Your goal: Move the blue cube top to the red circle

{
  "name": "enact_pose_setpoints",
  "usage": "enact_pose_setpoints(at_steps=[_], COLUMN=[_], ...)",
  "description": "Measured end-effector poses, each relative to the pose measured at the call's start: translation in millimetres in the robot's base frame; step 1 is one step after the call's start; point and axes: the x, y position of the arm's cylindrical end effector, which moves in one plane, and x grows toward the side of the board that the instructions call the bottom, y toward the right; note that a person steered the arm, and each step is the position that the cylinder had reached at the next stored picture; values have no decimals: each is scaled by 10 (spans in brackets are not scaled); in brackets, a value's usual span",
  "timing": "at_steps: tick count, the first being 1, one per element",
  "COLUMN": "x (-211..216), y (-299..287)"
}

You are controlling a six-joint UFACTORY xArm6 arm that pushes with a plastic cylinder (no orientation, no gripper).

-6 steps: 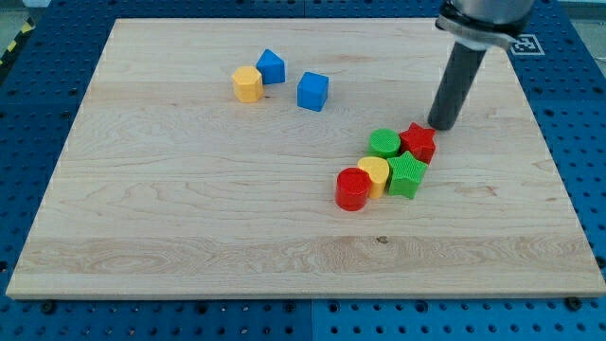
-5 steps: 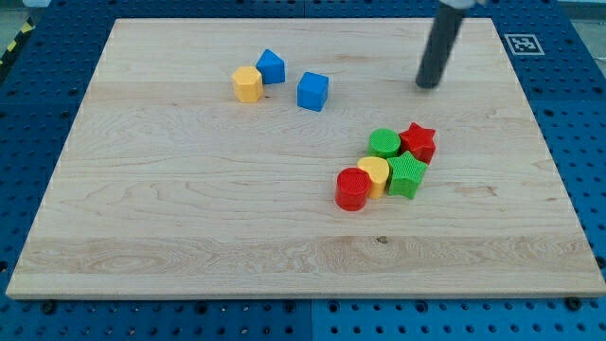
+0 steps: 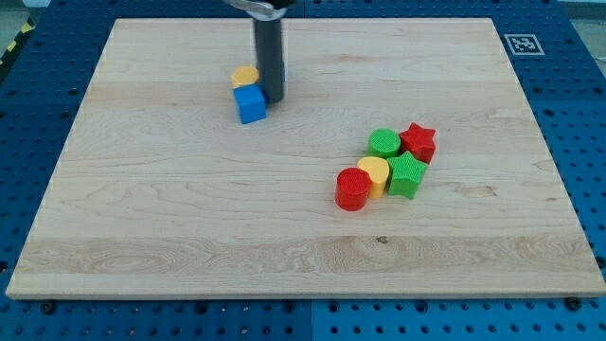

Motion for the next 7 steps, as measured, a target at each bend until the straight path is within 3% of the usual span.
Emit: enact_pose_setpoints(at_steps=[1,2,3,4,5,6,7], x=[277,433,292,737,1060,1034,1025], y=[-411,-435,-968,-1187,-377,215,-541])
